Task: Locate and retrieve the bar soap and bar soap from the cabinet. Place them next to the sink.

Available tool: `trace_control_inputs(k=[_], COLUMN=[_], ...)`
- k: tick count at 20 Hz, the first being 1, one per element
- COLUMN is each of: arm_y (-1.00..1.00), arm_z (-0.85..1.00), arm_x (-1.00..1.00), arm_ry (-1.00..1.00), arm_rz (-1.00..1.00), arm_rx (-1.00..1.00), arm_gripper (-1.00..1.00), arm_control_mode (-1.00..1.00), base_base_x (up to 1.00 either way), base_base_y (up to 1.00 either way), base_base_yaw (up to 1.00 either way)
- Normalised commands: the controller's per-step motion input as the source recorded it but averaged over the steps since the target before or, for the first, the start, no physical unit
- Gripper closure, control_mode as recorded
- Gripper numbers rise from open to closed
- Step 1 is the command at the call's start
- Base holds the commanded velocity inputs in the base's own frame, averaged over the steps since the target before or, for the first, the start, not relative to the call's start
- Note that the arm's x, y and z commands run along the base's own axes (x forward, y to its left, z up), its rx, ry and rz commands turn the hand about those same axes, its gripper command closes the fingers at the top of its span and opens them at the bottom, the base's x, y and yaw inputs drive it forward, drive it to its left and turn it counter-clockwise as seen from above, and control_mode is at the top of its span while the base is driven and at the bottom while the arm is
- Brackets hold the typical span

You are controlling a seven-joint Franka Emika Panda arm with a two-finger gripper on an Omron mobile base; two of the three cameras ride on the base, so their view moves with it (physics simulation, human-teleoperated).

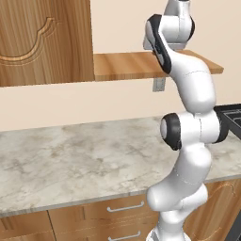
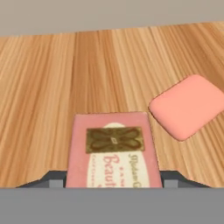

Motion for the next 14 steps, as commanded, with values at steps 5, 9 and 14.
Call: trace_control_inputs(k=[5, 9, 14], arm_y=[0.00, 0.00, 0.18], arm_z=[-0.03, -0.19, -0.13], arm_x=[-1.00, -1.00, -1.00], arm_ry=[-0.07, -0.02, 0.00], arm_rz=[0.00, 0.00, -0.02], arm_rx=[0.02, 0.00, 0.01], arm_gripper=[1.00, 1.00, 1.00], arm_control_mode=[-1.00, -1.00, -1.00], base_base_x=[0.00, 0.00, 0.00], base_base_y=[0.00, 0.00, 0.00], base_base_yaw=[0.00, 0.00, 0.00])
